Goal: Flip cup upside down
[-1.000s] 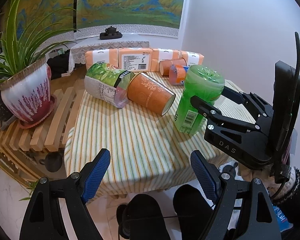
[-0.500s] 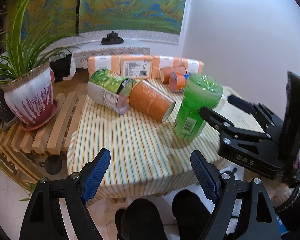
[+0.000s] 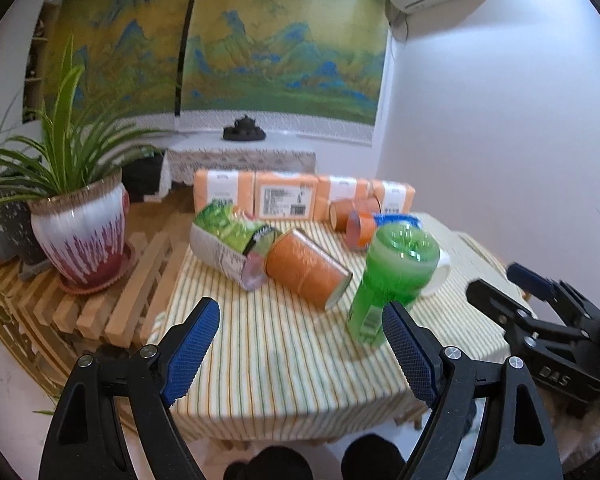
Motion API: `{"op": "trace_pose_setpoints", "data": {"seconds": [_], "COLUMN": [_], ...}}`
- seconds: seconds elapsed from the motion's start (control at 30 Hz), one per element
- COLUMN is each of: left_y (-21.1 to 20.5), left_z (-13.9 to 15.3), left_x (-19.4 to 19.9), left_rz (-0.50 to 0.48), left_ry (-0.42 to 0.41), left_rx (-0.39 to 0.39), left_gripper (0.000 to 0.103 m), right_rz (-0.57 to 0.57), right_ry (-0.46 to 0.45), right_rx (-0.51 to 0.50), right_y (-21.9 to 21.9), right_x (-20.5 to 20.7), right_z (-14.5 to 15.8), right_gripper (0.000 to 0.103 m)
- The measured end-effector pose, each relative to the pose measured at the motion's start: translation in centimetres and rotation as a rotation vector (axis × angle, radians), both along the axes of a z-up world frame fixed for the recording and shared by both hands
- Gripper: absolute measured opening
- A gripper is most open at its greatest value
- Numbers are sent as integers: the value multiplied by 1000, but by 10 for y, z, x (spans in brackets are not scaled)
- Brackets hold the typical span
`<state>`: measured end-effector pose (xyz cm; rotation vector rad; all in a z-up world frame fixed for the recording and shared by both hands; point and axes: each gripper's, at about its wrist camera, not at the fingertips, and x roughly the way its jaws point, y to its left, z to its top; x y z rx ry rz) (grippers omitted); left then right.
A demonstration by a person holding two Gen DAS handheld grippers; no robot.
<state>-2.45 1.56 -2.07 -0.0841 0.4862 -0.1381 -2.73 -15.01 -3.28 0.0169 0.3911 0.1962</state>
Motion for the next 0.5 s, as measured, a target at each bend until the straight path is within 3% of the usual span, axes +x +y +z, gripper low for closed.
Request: {"op": "trace_pose_setpoints", "data": {"seconds": [0.1, 0.17, 0.37, 0.5], "left_y": [-4, -6, -15, -17], "left_z": [5, 9, 19, 23], "left_x": [-3, -5, -19, -24], "left_rz": [24, 42, 72, 76], "left_ry": [-51, -83, -184, -209], "left_rx": [14, 19, 39, 40], "left_gripper": [87, 97, 99, 102], "right_rz": [-13, -24, -62, -89], "right_ry": [1, -3, -26, -54], "right_rx": [12, 24, 47, 66], "right_y": [-5, -10, -18, -24], "right_x": [-4, -8, -19, -25], "right_z": [4, 7, 14, 18], "right_gripper": [80, 80, 81, 91]}}
